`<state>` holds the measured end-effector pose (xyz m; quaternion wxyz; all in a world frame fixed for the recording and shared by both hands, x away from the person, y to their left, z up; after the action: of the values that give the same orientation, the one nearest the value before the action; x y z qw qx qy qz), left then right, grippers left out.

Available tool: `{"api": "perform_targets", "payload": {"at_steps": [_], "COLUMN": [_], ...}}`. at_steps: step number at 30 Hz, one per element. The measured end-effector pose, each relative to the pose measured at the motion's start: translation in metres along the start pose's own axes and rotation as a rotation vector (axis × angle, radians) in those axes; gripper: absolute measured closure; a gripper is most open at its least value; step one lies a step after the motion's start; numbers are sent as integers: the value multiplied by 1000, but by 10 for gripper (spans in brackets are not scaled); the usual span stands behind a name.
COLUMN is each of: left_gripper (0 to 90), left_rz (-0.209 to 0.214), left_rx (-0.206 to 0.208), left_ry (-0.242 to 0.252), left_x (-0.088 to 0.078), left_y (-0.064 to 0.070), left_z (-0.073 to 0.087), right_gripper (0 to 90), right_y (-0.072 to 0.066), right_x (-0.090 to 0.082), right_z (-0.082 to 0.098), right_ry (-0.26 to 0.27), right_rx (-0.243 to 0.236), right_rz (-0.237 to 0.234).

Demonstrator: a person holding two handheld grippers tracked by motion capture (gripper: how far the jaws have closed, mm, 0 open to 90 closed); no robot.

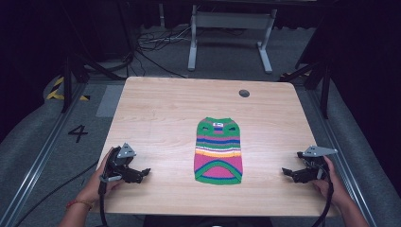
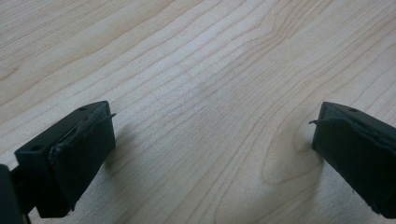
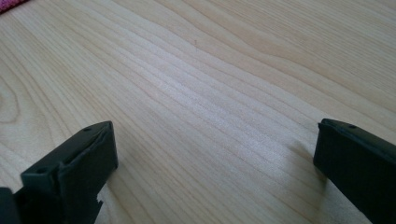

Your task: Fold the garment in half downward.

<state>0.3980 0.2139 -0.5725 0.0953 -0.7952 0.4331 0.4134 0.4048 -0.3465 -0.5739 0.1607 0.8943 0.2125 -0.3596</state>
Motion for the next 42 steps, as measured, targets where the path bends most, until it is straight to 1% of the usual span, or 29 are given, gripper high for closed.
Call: {"api": "perform_targets", "payload": {"at_steps": [7, 12, 13, 15, 16, 17, 18, 19, 20, 21, 22, 23, 24, 25, 26, 27, 28, 29, 31, 35, 37, 38, 40, 41, 42], "left_gripper": [1, 1, 1, 2, 4, 13, 32, 53, 78, 113, 208, 234, 208, 207, 238, 250, 250, 252, 266, 277, 265, 264, 266, 271, 275], "left_rz": [-3, 6, 10, 14, 13, 23, 28, 31, 27, 19, 14, 12, 16, 26, 28, 48, 54, 56, 61, 70, 82, 89, 84, 90, 92], "left_rx": [3, 6, 12, 11, 11, 21, 34, 31, 42, 65, 67, 69, 67, 67, 73, 72, 69, 78, 83, 92, 94, 94, 105, 109, 111], "left_ry": [2, -1, -6, -23, -33, -37, -44, -42, -46, -49, -48, -53, -57, -60, -57, -46, -41, -47, -36, -15, 1, 2, 4, 5, 7], "left_x": [0, 0, 0, 0, 0, 0, -1, -1, -1, -2, -2, -1, 0, 2, 3, 7, 10, 13, 19, 33, 41, 45, 53, 58, 62], "left_y": [0, 0, 0, 0, 0, 1, 1, 1, 1, 0, 0, -1, -2, -3, -3, -3, -3, -4, -4, -5, -5, -5, -5, -5, -6], "left_z": [0, 0, 0, -1, -1, -2, -3, -4, -6, -9, -12, -17, -21, -26, -30, -38, -44, -52, -63, -89, -101, -107, -117, -124, -129], "right_gripper": [5, 5, 4, 5, 6, 16, 41, 93, 208, 273, 237, 221, 271, 292, 295, 298, 298, 304, 307, 311, 315, 316, 327, 330, 341], "right_y": [0, -1, 0, 0, 1, 1, 1, 3, 5, 6, 7, 9, 11, 11, 11, 11, 11, 10, 9, -2, -7, -10, -15, -17, -21], "right_x": [0, 0, 0, -1, 0, 0, 1, 1, 2, 2, 3, 5, 6, 6, 7, 7, 9, 10, 14, 26, 33, 37, 45, 48, 52], "right_z": [0, 0, 0, 0, 0, -1, -2, -4, -8, -12, -18, -22, -29, -34, -41, -46, -54, -61, -74, -99, -108, -115, -125, -129, -135], "right_ry": [2, 3, 3, 3, -6, -12, -17, -28, -28, -21, -13, -13, -4, 6, 17, 25, 30, 39, 41, 51, 51, 51, 55, 51, 53], "right_rx": [-3, -6, -8, -24, -28, -34, -41, -36, -36, -35, -20, -9, -2, -2, 8, 5, 1, -8, -21, -36, -55, -61, -68, -74, -89], "right_rz": [0, -3, -5, -19, -23, -25, -32, -34, -32, -41, -49, -43, -38, -46, -57, -55, -53, -52, -42, -67, -58, -64, -62, -62, -61]}}
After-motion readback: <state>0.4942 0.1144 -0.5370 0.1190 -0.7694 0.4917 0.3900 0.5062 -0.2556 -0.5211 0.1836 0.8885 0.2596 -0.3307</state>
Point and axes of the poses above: each handheld gripper's, and its own axes: x roughly forward along the jaws, z roughly out of its underside, y roughly to its right, the point moved 9 cm from there along x, roughly forward along the jaws, and after that the axes turned 13 degrees about z, right-handed, at the moved point
